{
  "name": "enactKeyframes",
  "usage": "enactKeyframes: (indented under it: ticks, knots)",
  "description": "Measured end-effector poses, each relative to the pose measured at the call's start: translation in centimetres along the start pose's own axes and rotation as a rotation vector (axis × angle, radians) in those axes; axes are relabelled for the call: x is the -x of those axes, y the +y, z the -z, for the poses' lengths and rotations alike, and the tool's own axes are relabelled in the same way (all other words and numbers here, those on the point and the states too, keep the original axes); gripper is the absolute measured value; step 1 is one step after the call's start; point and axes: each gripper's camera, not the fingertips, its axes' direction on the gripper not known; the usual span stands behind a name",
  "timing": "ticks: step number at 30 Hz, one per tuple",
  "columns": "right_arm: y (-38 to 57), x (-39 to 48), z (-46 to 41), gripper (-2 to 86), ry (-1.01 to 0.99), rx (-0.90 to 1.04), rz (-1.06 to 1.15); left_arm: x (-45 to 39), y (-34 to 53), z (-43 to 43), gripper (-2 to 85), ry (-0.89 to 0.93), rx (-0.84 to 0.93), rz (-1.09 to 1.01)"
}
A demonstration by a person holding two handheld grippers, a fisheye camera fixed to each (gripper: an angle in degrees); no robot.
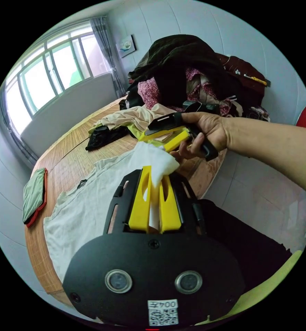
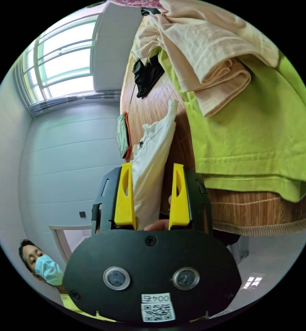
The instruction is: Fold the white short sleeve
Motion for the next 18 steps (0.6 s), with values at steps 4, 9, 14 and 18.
enactKeyframes:
  ticks: [4, 9, 14, 18]
  knots:
    - [-1.5, 1.3, -1.7, 16.7, 0.055, 0.032, 0.009, 1.0, 1.6, 0.1, 1.8, 0.044, -0.066, 0.026]
    - [-3.1, 1.7, -2.5, 17.0, 0.078, 0.035, -0.019, 1.4, 2.5, -0.3, 5.2, 0.080, -0.088, 0.031]
    - [-4.3, 1.7, -2.8, 17.0, 0.079, 0.032, -0.041, 2.2, 2.5, -1.1, 7.3, 0.095, -0.077, 0.051]
    - [-4.5, 1.7, -3.0, 16.8, 0.087, 0.034, -0.048, 3.0, 2.7, -1.9, 7.4, 0.132, -0.072, 0.081]
